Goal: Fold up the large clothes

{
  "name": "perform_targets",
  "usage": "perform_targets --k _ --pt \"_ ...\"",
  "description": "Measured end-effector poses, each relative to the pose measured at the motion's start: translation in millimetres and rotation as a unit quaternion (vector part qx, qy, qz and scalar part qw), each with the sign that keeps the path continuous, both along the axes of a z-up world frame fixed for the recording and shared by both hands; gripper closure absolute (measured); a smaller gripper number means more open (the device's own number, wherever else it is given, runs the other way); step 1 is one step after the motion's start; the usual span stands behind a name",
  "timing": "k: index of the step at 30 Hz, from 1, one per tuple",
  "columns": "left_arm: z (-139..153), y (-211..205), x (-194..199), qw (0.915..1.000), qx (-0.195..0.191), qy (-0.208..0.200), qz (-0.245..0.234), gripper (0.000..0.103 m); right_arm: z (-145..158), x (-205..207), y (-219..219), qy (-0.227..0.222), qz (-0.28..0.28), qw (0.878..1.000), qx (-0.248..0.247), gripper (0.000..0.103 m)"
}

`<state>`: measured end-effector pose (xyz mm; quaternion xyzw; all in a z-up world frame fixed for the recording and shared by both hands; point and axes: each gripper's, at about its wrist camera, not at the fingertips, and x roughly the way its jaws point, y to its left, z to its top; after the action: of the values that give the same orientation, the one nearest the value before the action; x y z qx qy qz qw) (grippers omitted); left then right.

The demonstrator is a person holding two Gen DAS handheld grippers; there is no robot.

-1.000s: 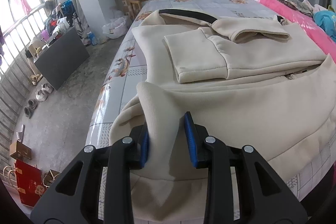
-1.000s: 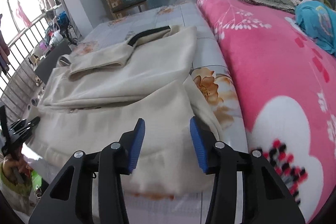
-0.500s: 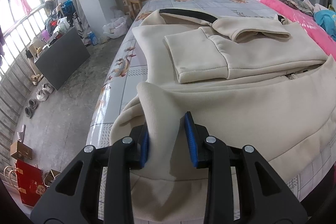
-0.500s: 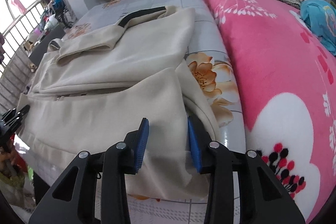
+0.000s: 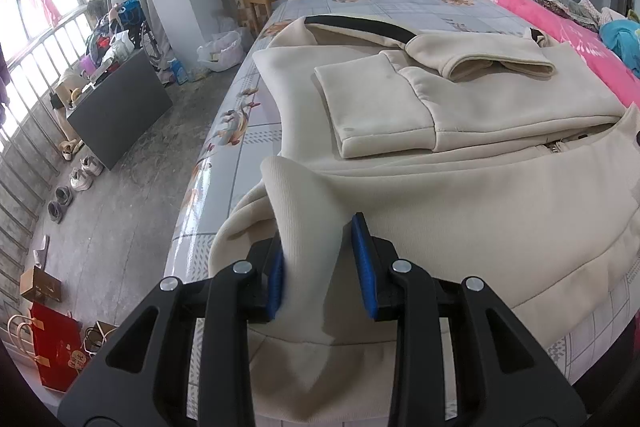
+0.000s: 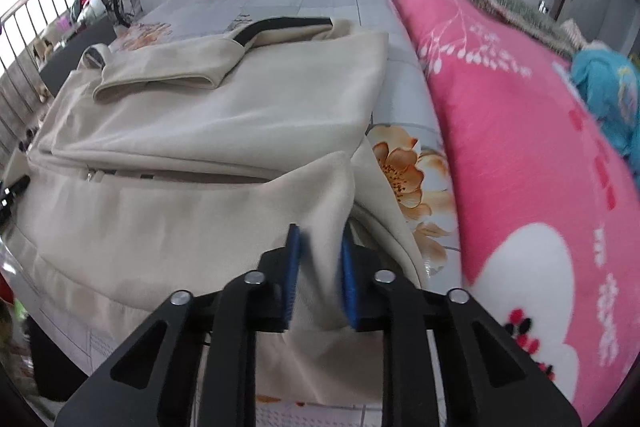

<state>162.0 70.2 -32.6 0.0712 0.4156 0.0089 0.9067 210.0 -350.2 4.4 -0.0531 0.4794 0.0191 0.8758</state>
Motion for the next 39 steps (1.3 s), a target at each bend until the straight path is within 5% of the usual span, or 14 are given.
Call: perform_targets --k 8,24,39 --pt "-0.2 1.5 0.2 1.0000 -0.004 0.002 0.001 0.073 1.6 -2.9 21.6 -0.024 0.024 0.997 -0.076 0.090" --pt "0.0 1.9 0.4 1.0000 -0.004 0.002 0.001 0.073 -12.7 -1.1 33.4 -0.030 0.025 0.988 -0.147 0.089" --pt "0.2 1.3 -0.7 1.0000 0.000 0.001 0.001 0.073 -12.6 -6.7 38.7 -0.047 0.023 0.984 -0.170 0.089"
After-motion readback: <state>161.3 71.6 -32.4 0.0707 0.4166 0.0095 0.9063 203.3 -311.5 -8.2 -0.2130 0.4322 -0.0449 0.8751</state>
